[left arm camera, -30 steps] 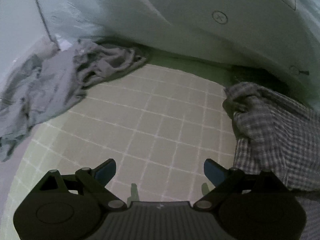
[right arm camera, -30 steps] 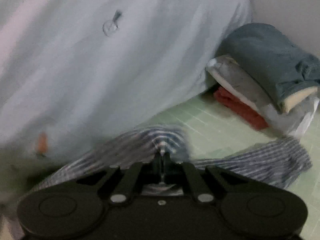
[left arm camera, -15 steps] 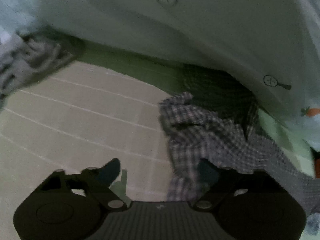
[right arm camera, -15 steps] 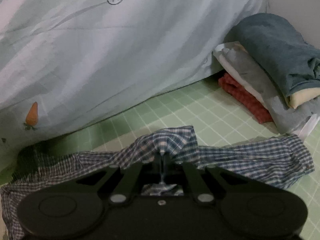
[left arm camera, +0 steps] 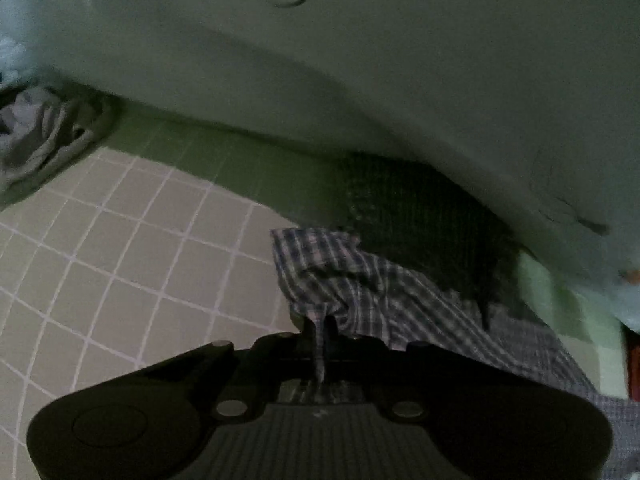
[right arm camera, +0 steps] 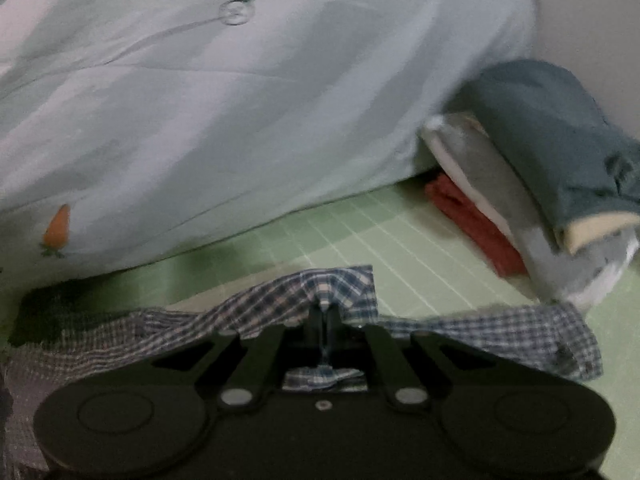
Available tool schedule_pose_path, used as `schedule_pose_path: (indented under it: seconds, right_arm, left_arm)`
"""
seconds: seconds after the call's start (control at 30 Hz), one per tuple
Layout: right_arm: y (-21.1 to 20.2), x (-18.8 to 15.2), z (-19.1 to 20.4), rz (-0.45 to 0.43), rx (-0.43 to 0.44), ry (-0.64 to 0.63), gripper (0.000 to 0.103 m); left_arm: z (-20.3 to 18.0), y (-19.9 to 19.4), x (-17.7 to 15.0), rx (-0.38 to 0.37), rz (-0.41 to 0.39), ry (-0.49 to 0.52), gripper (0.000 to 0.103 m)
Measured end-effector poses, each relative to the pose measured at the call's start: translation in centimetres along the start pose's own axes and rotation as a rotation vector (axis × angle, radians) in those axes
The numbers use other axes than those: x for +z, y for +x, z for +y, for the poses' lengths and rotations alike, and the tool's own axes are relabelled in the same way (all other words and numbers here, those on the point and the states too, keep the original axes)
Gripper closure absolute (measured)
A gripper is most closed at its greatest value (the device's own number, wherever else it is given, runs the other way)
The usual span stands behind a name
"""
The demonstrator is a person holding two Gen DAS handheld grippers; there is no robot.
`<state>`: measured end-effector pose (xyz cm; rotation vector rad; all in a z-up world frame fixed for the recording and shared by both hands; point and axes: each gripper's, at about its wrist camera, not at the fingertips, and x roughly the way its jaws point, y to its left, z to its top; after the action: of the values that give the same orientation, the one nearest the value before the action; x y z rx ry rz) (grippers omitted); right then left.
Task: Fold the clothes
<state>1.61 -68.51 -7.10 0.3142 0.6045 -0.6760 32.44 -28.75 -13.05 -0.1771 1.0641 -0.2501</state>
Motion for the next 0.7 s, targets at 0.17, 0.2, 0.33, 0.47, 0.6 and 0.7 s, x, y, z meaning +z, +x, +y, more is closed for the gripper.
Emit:
schedule_pose_path:
  seconds: [0.17,0.2,0.33,0.47,0.6,0.7]
  right_arm:
    - [0.1,-0.5,0.8,0.012,-0.007,-0.008,0.101]
    - [-0.3,-0.5,1.0,0.002,-0.004,-0.019,0.101]
    - [-3.0,-0.7,2.8,-0.051,0.019,-0.132,0.101]
    - [-7.1,-2.0,5.2,-0.121,0.086,-0.254,0.101]
    - [-11.4,-5.1,7.9,-0.163,0.166,-0.403,0.101]
    - [-14.1,-8.5,9.8,-0.152,0.241,-0.510,0.101]
  left_arm:
    - [-0.2,-0.5,0.8,0.067,-0.020,0.037,0.077]
    - [-0.3,-1.1,0.6,0.087,-0.031,0.053,0.069]
    - [-0.1,-4.1,0.0,0.152,-0.057,0.072,0.043]
    - [0.3,-8.5,-2.5,0.140,-0.083,0.068,0.035]
    - [1.1,-12.6,-6.4,0.161,-0.110,0.084,0.032]
    - [2.3,-15.1,-10.0,0.172,-0.103,0.069,0.031]
